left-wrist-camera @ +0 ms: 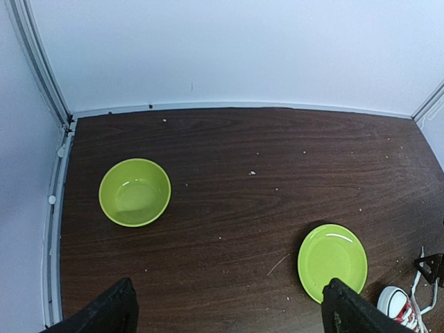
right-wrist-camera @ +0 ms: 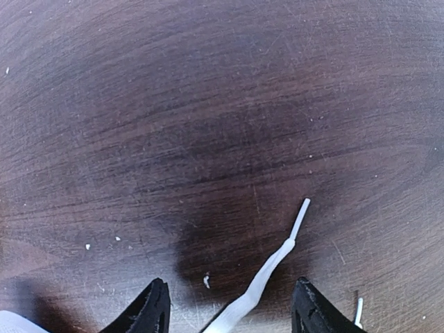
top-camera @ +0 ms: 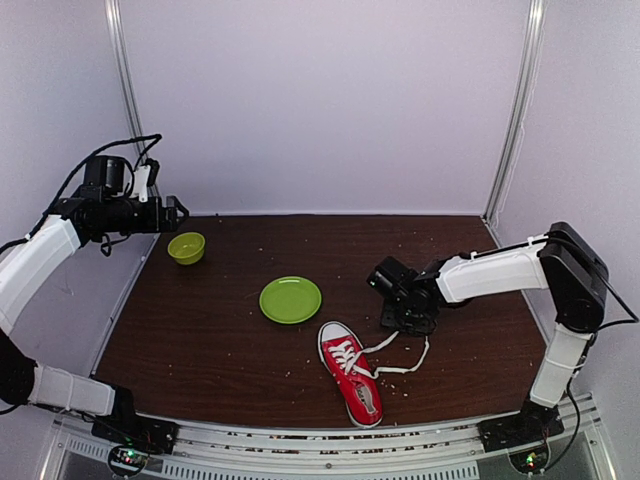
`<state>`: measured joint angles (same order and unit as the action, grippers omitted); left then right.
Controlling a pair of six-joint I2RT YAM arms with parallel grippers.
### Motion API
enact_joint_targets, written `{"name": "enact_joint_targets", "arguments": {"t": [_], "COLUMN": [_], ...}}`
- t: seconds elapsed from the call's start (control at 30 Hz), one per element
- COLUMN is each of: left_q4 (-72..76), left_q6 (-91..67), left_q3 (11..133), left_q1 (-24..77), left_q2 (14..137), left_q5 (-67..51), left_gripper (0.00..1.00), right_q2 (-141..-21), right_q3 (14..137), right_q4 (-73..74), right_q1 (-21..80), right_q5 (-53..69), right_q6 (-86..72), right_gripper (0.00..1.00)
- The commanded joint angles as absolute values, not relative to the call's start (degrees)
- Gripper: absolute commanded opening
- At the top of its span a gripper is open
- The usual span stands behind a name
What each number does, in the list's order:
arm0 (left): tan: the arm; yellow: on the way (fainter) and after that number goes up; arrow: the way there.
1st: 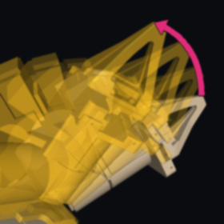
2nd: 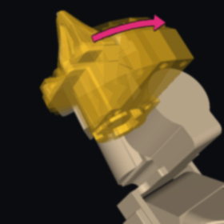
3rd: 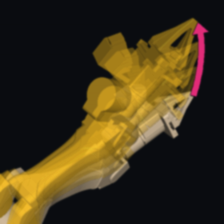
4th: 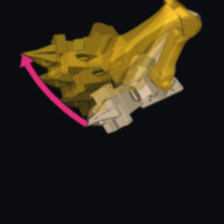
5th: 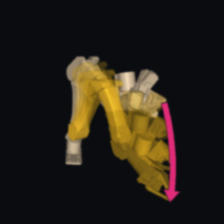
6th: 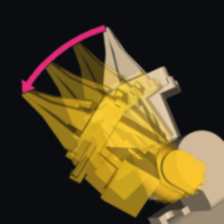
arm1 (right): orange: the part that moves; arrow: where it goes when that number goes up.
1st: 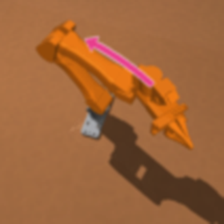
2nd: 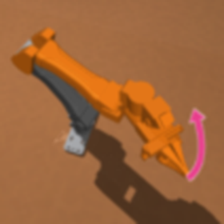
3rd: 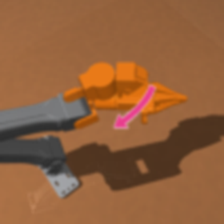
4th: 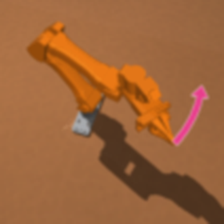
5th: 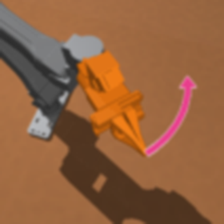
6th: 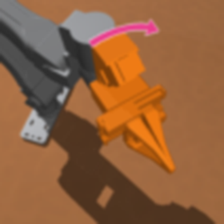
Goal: Tie the shoes
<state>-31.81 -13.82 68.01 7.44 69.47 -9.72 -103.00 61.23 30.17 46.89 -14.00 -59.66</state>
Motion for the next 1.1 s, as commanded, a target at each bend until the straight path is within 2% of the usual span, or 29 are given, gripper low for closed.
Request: {"name": "enact_joint_targets", "arguments": {"t": [0.0,0.27,0.33,0.43,0.47,0.67,0.8,0.9,1.07], "left_q4": [-30.67,-30.63,-30.67,-30.67,-30.67,-29.44,-17.16,-6.41,5.64], "left_q6": [-13.8,-14.0,-14.15,-14.01,-13.77,-14.97,-19.8,-21.73,-20.02], "left_q3": [68.01,67.94,67.94,67.73,67.56,65.93,58.01,55.6,58.16], "left_q1": [7.18,7.21,7.19,7.84,8.54,18.87,32.07,41.98,54.44], "left_q2": [69.05,68.82,68.9,68.26,67.9,65.38,63.59,67.44,79.58], "left_q5": [-10.85,-10.89,-11.05,-10.0,-8.92,-4.02,-2.85,-2.51,-6.9], "left_gripper": [0.94,0.94,0.94,0.93,0.93,0.91,0.9,0.9,0.9], "right_q2": [-104.38,-106.07,-105.86,-104.78,-104.09,-95.41,-87.82,-83.5,-80.64], "right_q3": [60.9,60.58,60.11,59.63,59.53,59.96,61.68,64.29,67.71], "right_q4": [30.01,27.47,26.41,25.57,25.48,24.31,23.29,22.65,22.19], "right_q1": [46.66,46.58,46.59,46.58,46.65,46.7,47.52,48.98,51.76], "right_q5": [-15.97,-14.77,-14.37,-14.11,-14.16,-14.42,-13.87,-12.86,-10.08], "right_q6": [-62.27,-62.41,-62.62,-62.77,-62.72,-59.76,-56.22,-52.64,-50.87], "right_gripper": [0.59,0.44,0.32,0.03,0.0,0.0,0.0,0.0,0.0]}}
